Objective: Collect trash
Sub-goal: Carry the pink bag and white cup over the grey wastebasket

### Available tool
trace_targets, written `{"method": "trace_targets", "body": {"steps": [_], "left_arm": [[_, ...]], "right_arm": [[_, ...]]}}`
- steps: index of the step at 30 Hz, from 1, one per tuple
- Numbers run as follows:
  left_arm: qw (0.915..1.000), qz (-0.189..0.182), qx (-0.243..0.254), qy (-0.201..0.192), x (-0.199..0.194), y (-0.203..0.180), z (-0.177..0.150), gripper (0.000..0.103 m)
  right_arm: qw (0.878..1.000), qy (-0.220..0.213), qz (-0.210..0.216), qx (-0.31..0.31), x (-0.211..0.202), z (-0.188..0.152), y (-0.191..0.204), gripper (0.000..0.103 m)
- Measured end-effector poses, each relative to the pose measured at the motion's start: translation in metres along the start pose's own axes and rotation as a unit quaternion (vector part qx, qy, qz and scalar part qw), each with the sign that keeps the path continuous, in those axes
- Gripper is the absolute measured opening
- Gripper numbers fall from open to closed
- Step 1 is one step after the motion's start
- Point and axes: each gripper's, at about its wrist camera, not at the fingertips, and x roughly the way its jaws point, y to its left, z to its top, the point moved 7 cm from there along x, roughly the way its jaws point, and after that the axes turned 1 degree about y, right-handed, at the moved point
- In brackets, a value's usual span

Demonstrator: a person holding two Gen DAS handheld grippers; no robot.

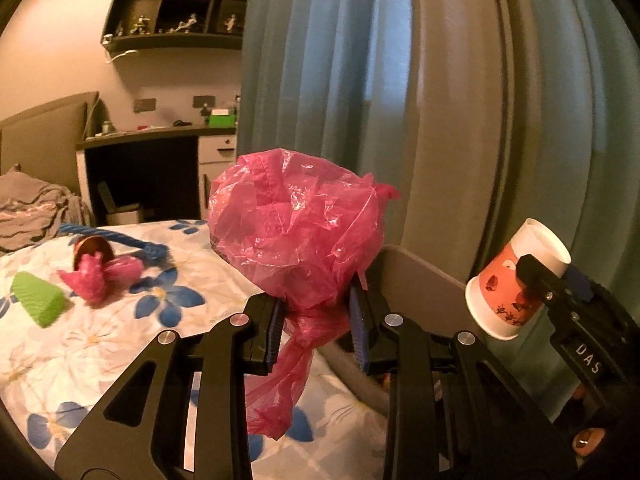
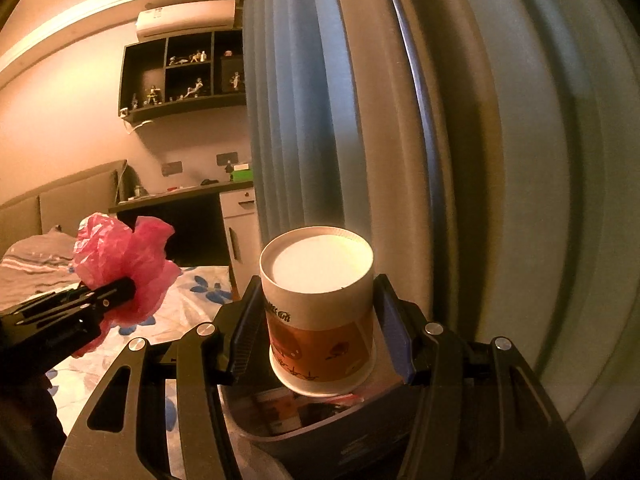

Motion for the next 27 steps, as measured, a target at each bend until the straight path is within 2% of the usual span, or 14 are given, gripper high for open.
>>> {"method": "trace_targets", "body": {"steps": [7,14,27], "left_arm": [[0.9998,-0.02,0.006,0.004,0.021,-0.017,-0.002,0.028],[0.999,-0.043,0.008,0.015,0.045,-0.03,-0.008,0.028],[0.9953,-0.085,-0.009,0.045,0.082,-0.036,-0.021,0.028]], "right_arm": [[1.0,0.002,-0.006,0.003,0.01,-0.003,-0.006,0.055],[1.0,0.012,0.005,0.008,0.025,-0.009,-0.007,0.055],[0.999,0.048,0.015,0.014,0.053,-0.028,-0.016,0.055]]}}
